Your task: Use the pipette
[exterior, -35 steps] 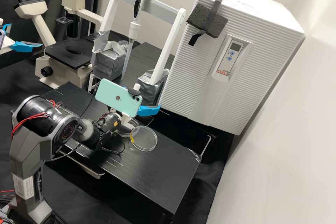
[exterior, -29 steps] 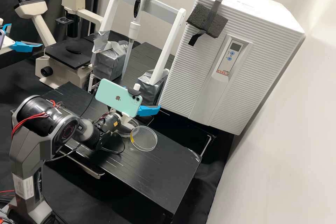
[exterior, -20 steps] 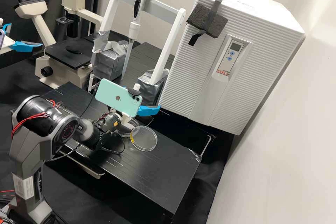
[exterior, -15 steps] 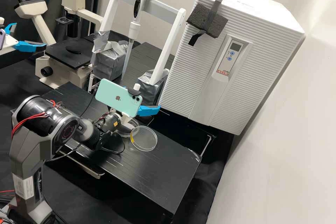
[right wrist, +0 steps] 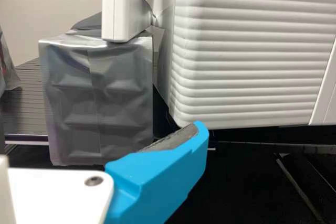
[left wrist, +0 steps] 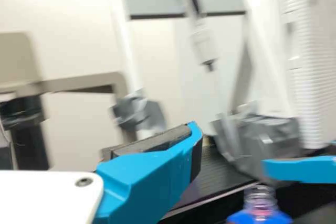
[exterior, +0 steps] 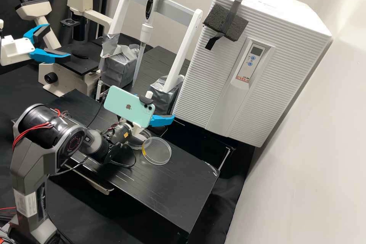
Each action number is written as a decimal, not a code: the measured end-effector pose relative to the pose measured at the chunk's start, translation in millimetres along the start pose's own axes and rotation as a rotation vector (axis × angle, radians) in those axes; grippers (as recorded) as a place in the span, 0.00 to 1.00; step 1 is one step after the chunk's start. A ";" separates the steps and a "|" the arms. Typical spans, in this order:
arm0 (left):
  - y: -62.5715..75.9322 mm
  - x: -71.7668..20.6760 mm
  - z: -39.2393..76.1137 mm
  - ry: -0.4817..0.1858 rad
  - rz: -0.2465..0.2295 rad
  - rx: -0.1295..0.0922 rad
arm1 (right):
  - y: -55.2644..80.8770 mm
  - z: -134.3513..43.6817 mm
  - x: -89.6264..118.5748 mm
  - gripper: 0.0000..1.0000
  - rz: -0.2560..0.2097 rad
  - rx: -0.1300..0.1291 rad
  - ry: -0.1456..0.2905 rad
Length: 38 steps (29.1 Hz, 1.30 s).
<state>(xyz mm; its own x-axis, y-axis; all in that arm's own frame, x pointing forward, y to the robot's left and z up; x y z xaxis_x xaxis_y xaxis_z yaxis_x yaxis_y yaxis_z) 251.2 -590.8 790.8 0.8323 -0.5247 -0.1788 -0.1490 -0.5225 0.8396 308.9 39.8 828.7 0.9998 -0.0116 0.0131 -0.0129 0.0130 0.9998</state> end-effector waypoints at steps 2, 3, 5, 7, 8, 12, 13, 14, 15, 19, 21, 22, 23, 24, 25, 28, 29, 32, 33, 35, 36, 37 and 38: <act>2.6 -0.8 4.1 -0.019 0.007 0.004 | 0.0 0.0 0.0 1.00 0.000 0.000 0.000; 4.3 -1.3 5.3 -0.026 0.012 0.008 | 0.0 0.0 0.0 1.00 0.000 0.000 0.000; 8.6 -2.8 6.4 -0.031 0.026 0.011 | 0.0 0.0 0.0 1.00 0.000 0.000 0.000; 14.6 -4.9 7.0 -0.033 0.047 0.007 | 0.0 0.0 0.0 1.00 0.000 0.000 0.000; 16.9 -5.7 6.8 -0.031 0.054 0.008 | 0.0 0.0 0.0 1.00 0.000 0.000 0.000; 22.9 -10.7 5.6 -0.025 0.076 0.013 | 0.0 0.0 0.0 1.00 0.000 0.000 0.000; 22.7 -10.6 5.5 -0.025 0.076 0.013 | 0.0 0.0 0.0 1.00 0.000 0.000 0.000; 23.1 -10.7 5.6 -0.026 0.080 0.013 | 0.0 0.0 0.0 1.00 0.000 0.000 0.000; 22.4 -11.0 5.6 -0.025 0.077 0.013 | 0.0 0.0 0.0 1.00 0.000 0.000 0.000; 19.9 -12.7 5.4 -0.024 0.069 0.012 | 0.0 0.0 0.0 1.00 0.000 0.000 0.000; 19.9 -12.7 5.4 -0.024 0.069 0.012 | 0.0 0.0 0.0 1.00 0.000 0.000 0.000; 19.9 -12.7 5.4 -0.024 0.069 0.012 | 0.0 0.0 0.0 1.00 0.000 0.000 0.000; 19.9 -12.7 5.4 -0.024 0.069 0.012 | 0.9 -0.8 -0.4 1.00 0.003 0.000 0.003; 19.4 -12.5 5.3 -0.024 0.067 0.011 | 2.6 -2.5 -1.3 1.00 0.007 0.000 0.007; 19.4 -12.5 5.3 -0.024 0.067 0.011 | 4.2 -4.0 -2.3 1.00 0.008 0.003 0.008; 17.3 -11.7 5.4 -0.025 0.060 0.010 | 15.8 -17.4 -7.5 1.00 0.016 0.032 0.041; 16.1 -11.2 5.1 -0.024 0.056 0.009 | 21.1 -23.4 -8.9 1.00 0.023 0.039 0.059; 15.8 -11.0 7.7 -0.030 0.056 0.002 | 36.1 -43.7 -12.9 1.00 0.058 0.062 0.122; 15.7 -10.9 8.3 -0.032 0.055 0.004 | 42.9 -54.0 -15.0 1.00 0.074 0.065 0.155; 15.5 -10.8 10.1 -0.039 0.055 0.007 | 51.3 -68.0 -16.7 1.00 0.091 0.068 0.193; 15.4 -10.8 10.4 -0.040 0.055 0.007 | 55.2 -75.6 -16.8 1.00 0.099 0.069 0.215; 15.4 -10.8 10.4 -0.040 0.055 0.007 | 59.2 -83.6 -16.7 1.00 0.105 0.071 0.235; 15.4 -10.8 10.4 -0.040 0.055 0.007 | 62.3 -90.0 -16.3 1.00 0.109 0.075 0.249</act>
<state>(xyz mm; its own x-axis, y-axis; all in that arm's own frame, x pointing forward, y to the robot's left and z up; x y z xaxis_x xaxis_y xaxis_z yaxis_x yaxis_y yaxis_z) 234.4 -600.1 800.4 0.8009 -0.5789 -0.1532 -0.1974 -0.4967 0.8452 292.9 130.7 889.7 0.9645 0.2316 0.1265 -0.1123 -0.0737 0.9909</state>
